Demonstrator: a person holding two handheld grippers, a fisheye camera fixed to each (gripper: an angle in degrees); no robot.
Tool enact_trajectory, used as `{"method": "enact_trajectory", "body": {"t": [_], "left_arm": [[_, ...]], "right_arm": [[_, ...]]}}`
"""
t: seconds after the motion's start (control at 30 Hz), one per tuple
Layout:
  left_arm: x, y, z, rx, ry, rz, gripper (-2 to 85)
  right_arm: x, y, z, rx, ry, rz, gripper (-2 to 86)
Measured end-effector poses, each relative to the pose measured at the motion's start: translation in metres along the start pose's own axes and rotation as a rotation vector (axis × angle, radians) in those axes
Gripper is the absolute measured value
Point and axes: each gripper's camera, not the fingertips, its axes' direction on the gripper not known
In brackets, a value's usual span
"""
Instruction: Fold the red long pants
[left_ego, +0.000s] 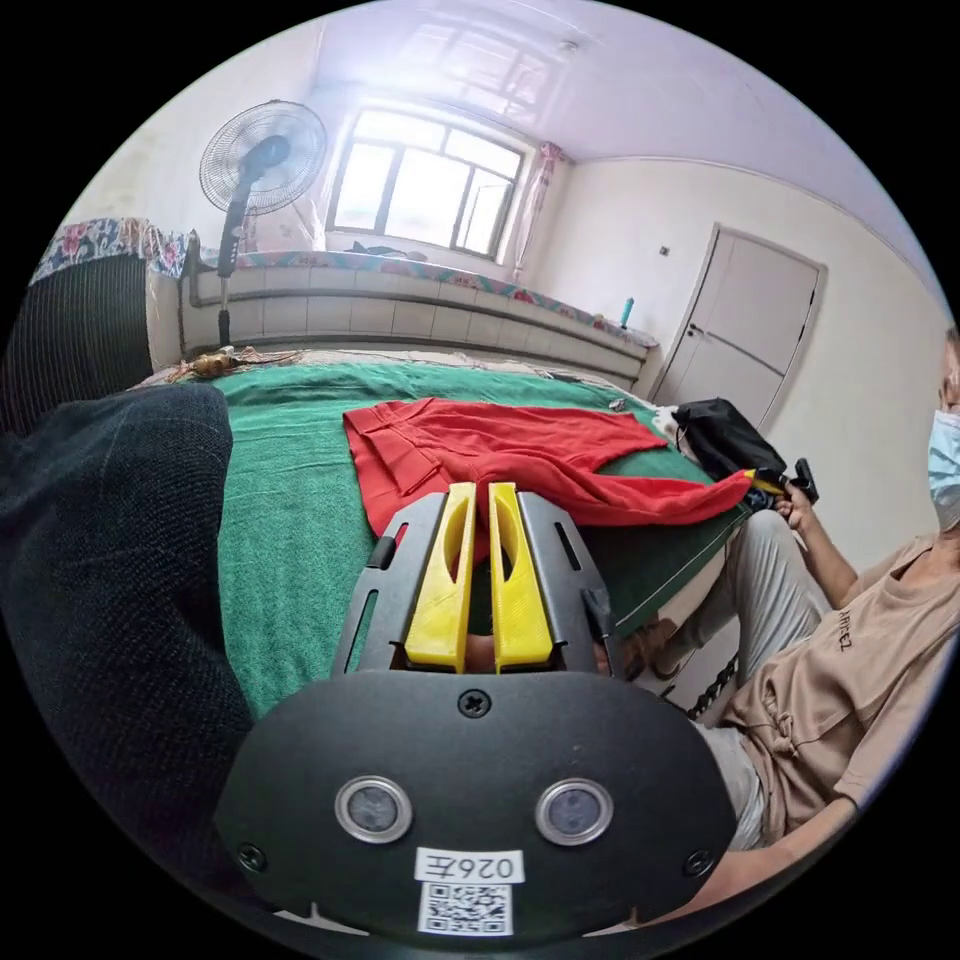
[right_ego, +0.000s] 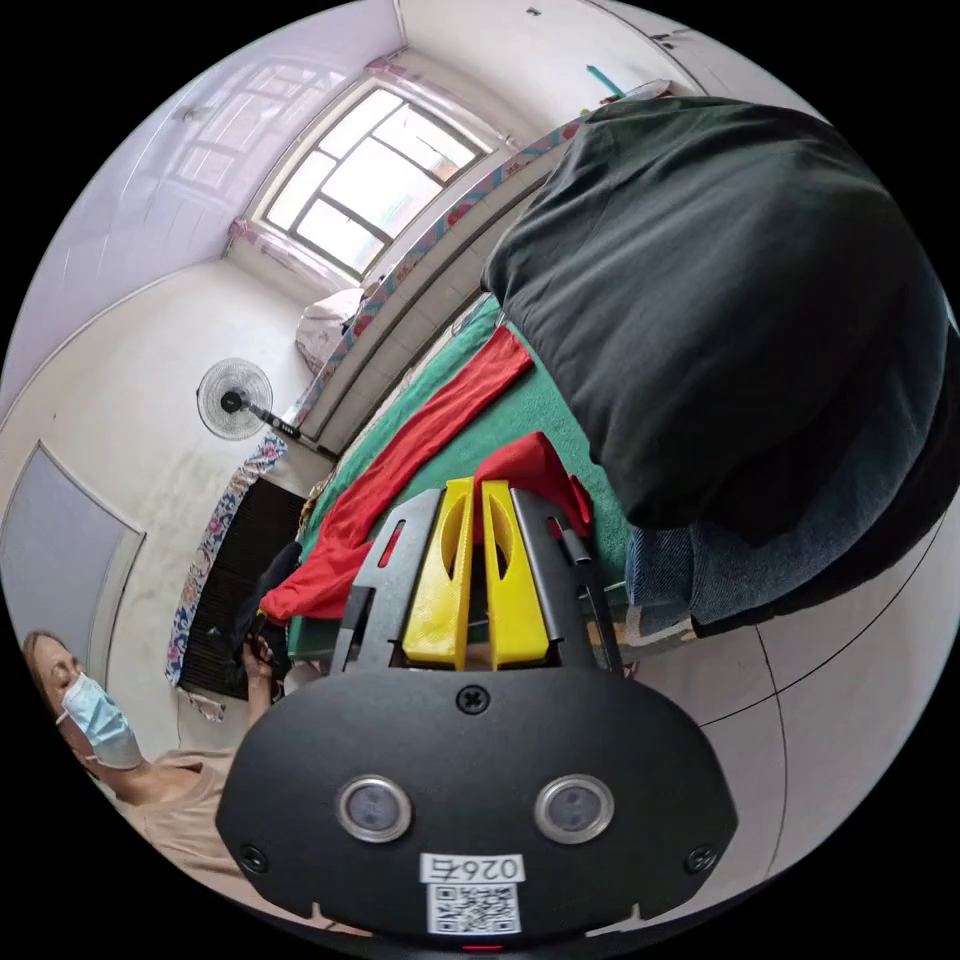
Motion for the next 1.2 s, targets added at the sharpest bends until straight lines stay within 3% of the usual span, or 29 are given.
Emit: {"method": "enact_trajectory", "body": {"t": [0.3,0.43,0.53,0.67,0.8,0.93,1.2], "left_arm": [[-0.035,0.001,-0.012,-0.019,0.017,-0.057,0.3],[-0.04,-0.004,-0.014,-0.007,0.022,-0.071,0.3],[-0.045,-0.008,-0.015,-0.019,0.02,-0.079,0.3],[-0.051,-0.019,-0.013,-0.034,0.026,-0.091,0.2],[-0.05,-0.033,-0.01,-0.037,0.025,-0.099,0.2],[-0.042,-0.051,-0.007,-0.077,-0.028,-0.085,0.1],[-0.008,-0.117,0.004,-0.094,-0.18,-0.007,0.1]], "right_arm": [[0.009,0.032,-0.033,-0.094,0.221,-0.084,7.2],[0.015,0.045,-0.038,-0.089,0.257,-0.015,12.0],[0.036,0.066,-0.043,-0.038,0.216,0.116,13.5],[0.082,0.094,-0.031,-0.01,-0.014,0.3,13.6],[0.102,0.11,-0.018,-0.01,-0.096,0.393,5.2],[0.087,0.121,-0.039,0.101,-0.158,0.368,-0.7],[-0.05,0.052,-0.087,0.288,-0.061,-0.045,-1.5]]}}
